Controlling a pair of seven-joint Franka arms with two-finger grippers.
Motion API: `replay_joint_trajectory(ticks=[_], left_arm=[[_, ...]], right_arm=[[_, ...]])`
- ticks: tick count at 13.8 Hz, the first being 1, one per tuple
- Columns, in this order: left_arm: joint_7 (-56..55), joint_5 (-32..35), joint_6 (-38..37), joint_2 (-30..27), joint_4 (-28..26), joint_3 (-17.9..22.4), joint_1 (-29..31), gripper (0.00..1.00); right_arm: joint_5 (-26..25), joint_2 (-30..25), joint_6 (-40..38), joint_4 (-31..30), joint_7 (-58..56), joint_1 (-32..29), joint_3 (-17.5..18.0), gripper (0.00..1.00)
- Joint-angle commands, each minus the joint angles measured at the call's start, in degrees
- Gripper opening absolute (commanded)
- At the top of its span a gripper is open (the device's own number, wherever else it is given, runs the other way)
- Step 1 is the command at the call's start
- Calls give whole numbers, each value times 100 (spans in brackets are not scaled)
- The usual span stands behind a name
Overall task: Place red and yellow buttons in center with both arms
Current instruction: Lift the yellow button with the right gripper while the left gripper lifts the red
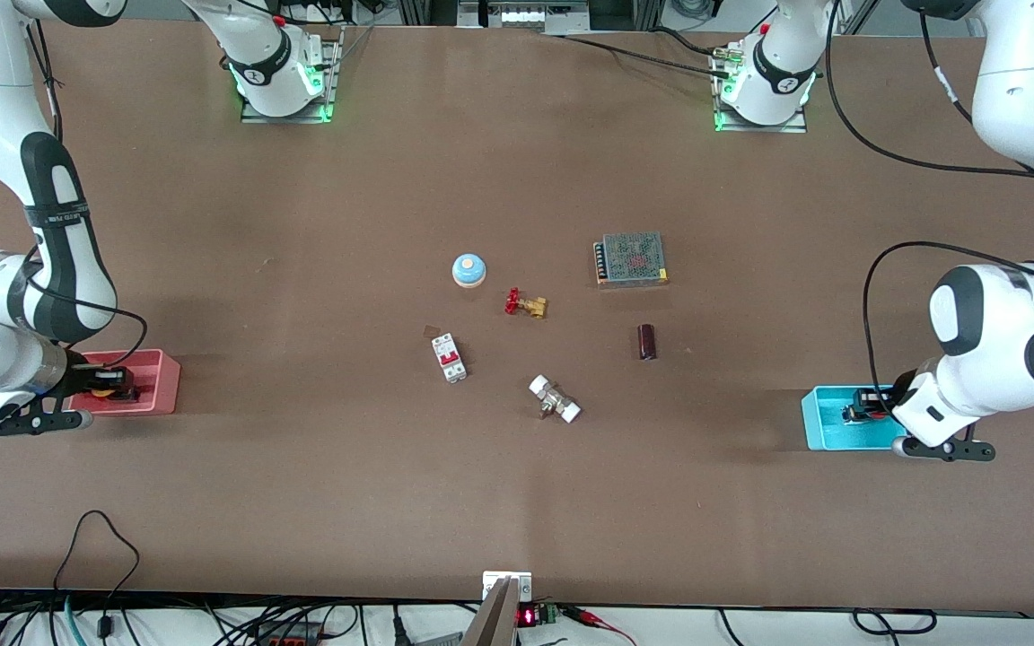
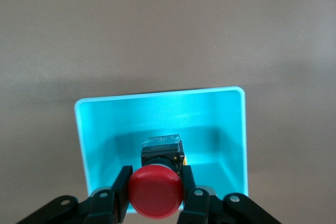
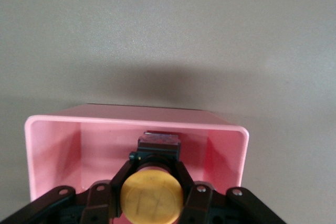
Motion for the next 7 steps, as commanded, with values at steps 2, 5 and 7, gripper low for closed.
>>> replay_joint_trajectory(ticks=[2, 5, 7], left_arm=[[-43, 134, -425, -475, -54, -85, -38, 36], [-418, 125, -619, -617, -54, -217, -221, 36], [-866, 116, -637, -608, -54, -217, -493, 35]], right_arm=[[-45, -615, -918, 49, -28, 4, 53, 33], [-10, -1072, -1403, 50, -11, 152, 70, 34], [25, -1345, -1641, 50, 7, 389, 79, 34]])
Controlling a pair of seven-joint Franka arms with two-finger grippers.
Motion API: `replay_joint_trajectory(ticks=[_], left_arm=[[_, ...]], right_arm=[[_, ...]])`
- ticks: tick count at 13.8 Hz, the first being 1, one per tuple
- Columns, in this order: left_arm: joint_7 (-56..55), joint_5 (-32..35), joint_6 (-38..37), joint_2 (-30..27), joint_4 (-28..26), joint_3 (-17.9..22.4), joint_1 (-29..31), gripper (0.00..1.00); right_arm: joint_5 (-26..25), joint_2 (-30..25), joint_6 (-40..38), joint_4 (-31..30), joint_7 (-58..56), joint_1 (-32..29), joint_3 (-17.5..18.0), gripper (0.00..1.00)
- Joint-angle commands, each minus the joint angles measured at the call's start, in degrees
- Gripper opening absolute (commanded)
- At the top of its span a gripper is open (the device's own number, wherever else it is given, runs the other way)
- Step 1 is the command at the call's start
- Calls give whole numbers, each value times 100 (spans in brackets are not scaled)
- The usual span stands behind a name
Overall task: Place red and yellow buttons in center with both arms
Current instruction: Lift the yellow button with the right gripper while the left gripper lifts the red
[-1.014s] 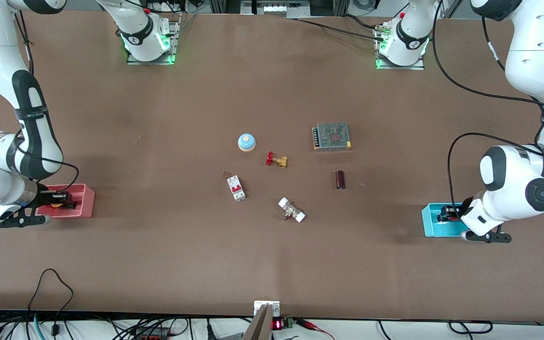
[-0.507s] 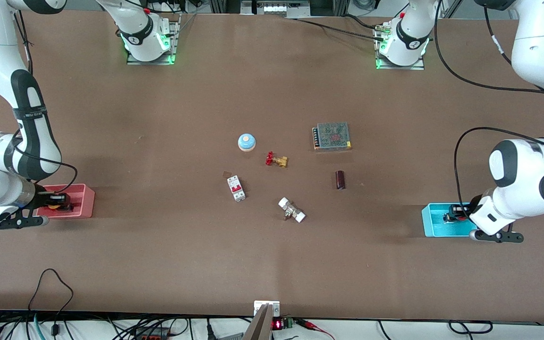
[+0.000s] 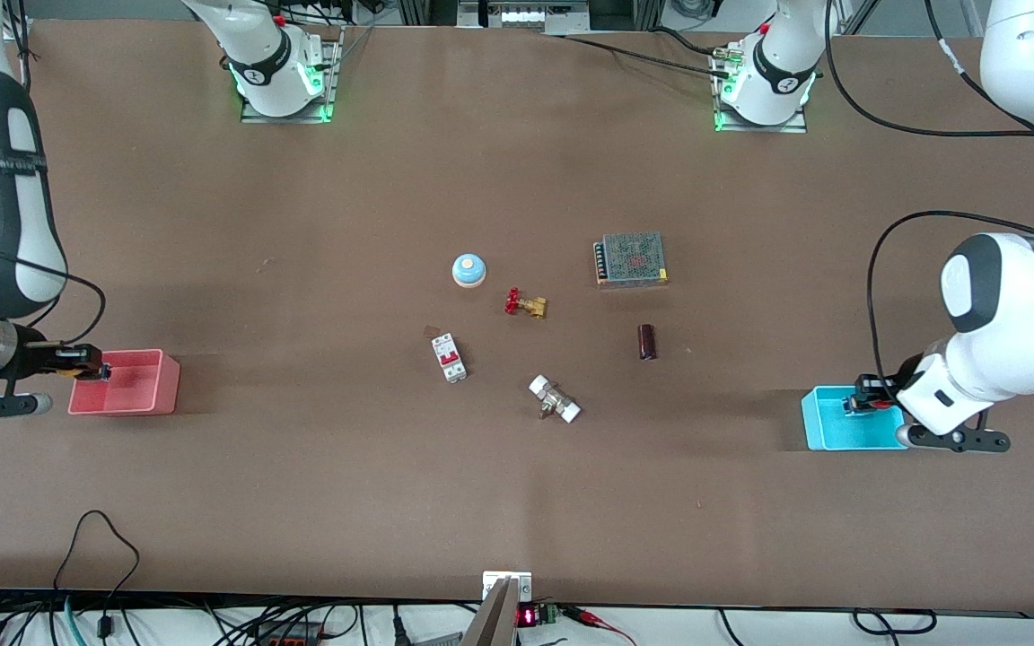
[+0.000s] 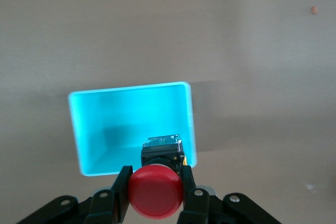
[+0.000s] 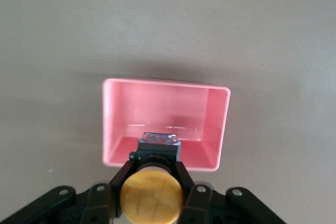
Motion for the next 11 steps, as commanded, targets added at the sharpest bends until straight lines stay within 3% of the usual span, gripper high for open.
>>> replay_joint_trajectory(ticks=[1, 3, 8, 11], left_arm=[[-741, 125, -86, -54, -56, -13, -361, 34], [-1182, 116, -42, 16, -56, -13, -633, 34], [-1886, 125, 229, 376, -65, -4, -1091, 34], [-2255, 116, 651, 701, -74, 5, -1310, 35]], right_arm=[[66, -380, -217, -130, 155, 373, 35, 34], [425, -363, -217, -130, 768, 716, 79, 38], [488, -21, -147, -165, 2166, 1832, 79, 39], [524, 199, -138, -200, 2310, 2176, 96, 39]])
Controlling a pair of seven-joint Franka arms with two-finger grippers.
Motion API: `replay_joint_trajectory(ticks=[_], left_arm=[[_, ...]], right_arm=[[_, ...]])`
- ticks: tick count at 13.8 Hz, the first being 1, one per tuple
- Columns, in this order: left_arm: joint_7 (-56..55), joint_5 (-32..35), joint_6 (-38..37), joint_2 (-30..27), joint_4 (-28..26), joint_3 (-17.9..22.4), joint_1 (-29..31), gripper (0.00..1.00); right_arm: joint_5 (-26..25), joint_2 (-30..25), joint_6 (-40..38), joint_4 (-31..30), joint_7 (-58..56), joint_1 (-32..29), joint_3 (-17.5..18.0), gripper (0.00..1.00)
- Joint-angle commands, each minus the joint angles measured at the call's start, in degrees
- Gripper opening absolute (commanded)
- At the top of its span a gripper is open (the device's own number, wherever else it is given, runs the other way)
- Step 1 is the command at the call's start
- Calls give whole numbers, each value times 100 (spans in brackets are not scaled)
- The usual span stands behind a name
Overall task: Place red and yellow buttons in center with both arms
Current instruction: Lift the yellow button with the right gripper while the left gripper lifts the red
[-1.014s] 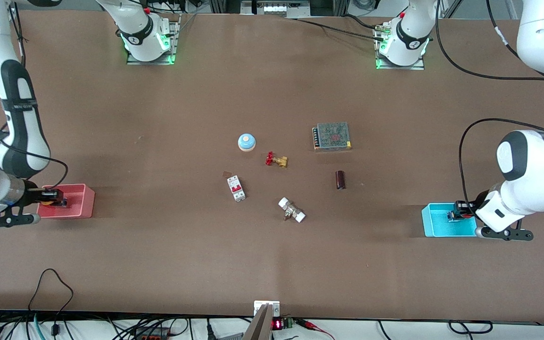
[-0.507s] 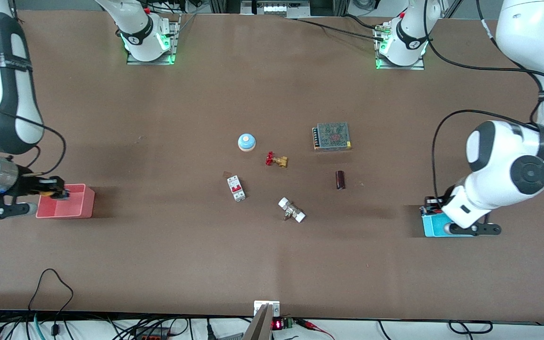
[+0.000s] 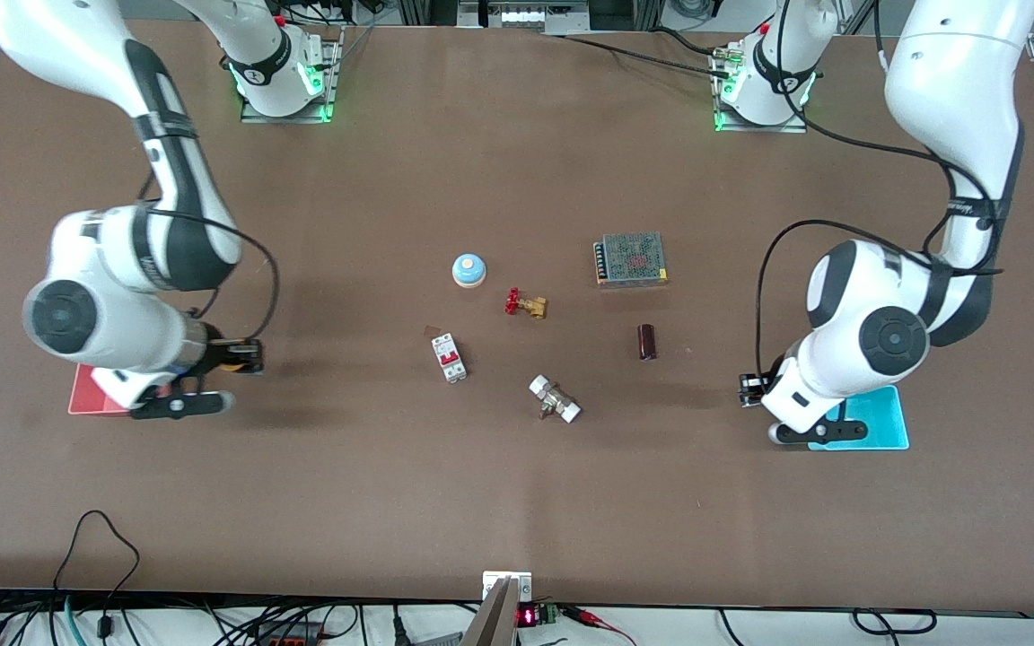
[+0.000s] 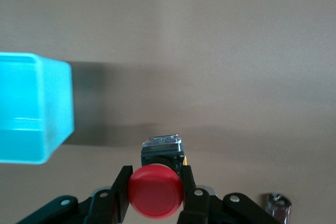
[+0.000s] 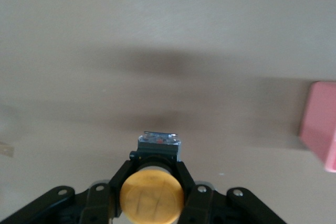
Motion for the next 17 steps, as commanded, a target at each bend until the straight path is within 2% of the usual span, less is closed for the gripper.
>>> replay_joint_trajectory(ticks=[1, 5, 8, 17], left_arm=[[-396, 116, 414, 267, 14, 31, -185, 35], [-511, 125, 573, 435, 6, 58, -343, 36], [-537, 125, 573, 427, -3, 66, -370, 37], [-950, 125, 573, 400, 23, 49, -589, 37]], right_arm=[[82, 163, 55, -41, 58, 155, -34, 39], [99, 489, 459, -146, 75, 270, -25, 39], [485, 595, 749, -190, 110, 287, -25, 39], [512, 938, 1373, -164, 480, 630, -34, 39]])
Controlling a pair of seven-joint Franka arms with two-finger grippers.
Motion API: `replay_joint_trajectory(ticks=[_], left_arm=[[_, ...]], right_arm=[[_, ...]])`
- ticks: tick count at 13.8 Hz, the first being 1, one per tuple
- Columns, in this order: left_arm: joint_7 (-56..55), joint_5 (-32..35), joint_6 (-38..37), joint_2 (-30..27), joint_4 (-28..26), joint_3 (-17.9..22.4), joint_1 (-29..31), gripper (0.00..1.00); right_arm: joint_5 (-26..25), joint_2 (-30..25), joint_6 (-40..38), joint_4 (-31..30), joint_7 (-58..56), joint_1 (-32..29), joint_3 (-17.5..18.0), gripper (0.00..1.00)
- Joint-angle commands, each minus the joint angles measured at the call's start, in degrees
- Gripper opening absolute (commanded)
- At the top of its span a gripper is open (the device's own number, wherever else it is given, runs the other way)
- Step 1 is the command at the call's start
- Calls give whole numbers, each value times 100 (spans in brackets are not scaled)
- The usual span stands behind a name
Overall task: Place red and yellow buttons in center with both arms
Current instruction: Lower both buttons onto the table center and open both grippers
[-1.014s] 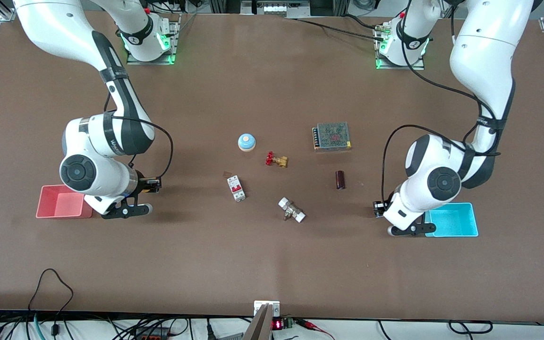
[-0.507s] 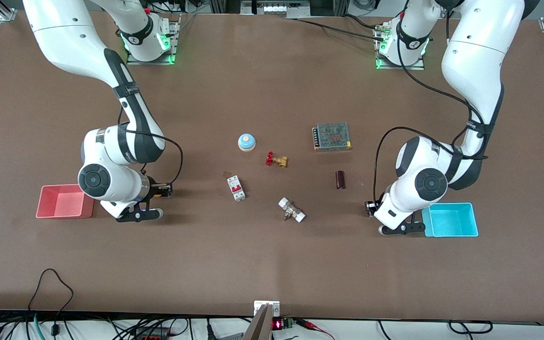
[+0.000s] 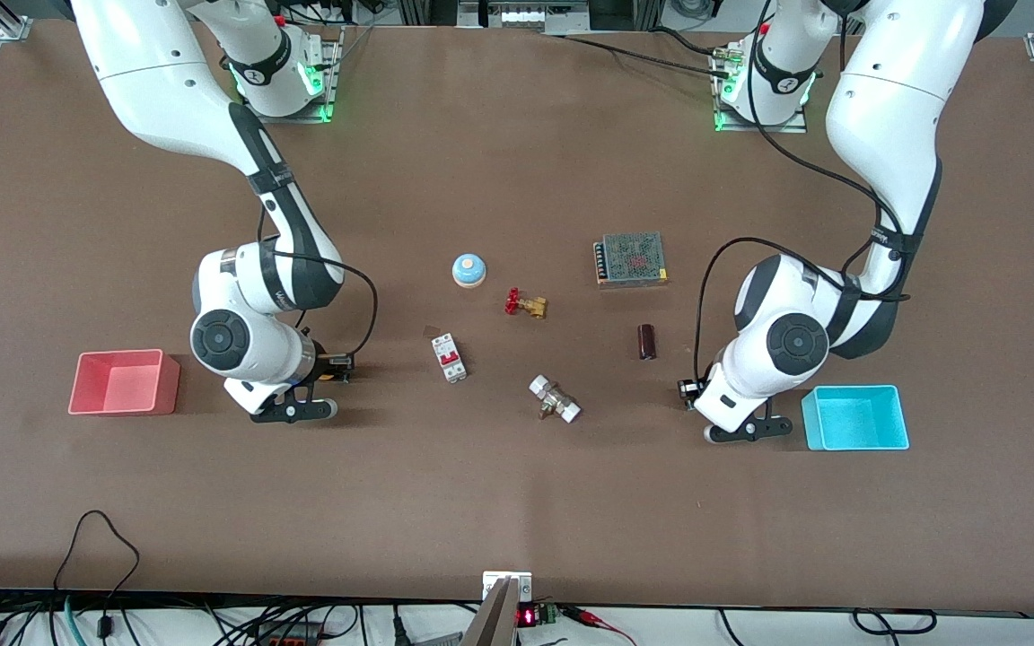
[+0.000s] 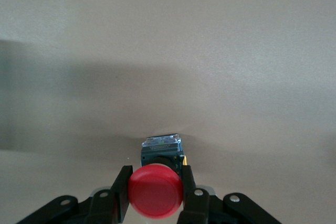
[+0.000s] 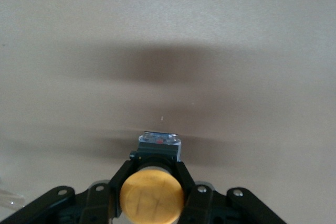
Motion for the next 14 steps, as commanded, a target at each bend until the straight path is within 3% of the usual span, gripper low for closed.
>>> replay_joint_trajectory(ticks=[1, 2, 3, 4, 5, 8, 10, 14], left_arm=[[-201, 125, -12, -70, 25, 46, -99, 37], [-228, 116, -12, -70, 25, 55, -160, 37], [-229, 116, -12, -70, 25, 46, -169, 39], [-229, 116, -12, -70, 25, 55, -169, 41], [-229, 125, -12, -62, 25, 55, -169, 47], [-229, 125, -12, -79, 34, 55, -169, 72], [-220, 125, -12, -131, 69, 55, -134, 97], [-36, 116, -248, -543, 114, 64, -3, 100]], right_arm=[[70, 5, 92, -23, 60, 69, -22, 39], [70, 5, 92, -23, 60, 69, -22, 39], [70, 5, 92, -23, 60, 60, -31, 46], [70, 5, 92, -23, 60, 60, -31, 79], [70, -13, 84, -14, 60, 60, -31, 100], [53, -118, 49, 108, 199, 61, -40, 100], [53, -371, -13, 179, 288, 25, -92, 100], [-17, -996, -232, 197, 253, -89, -276, 100]])
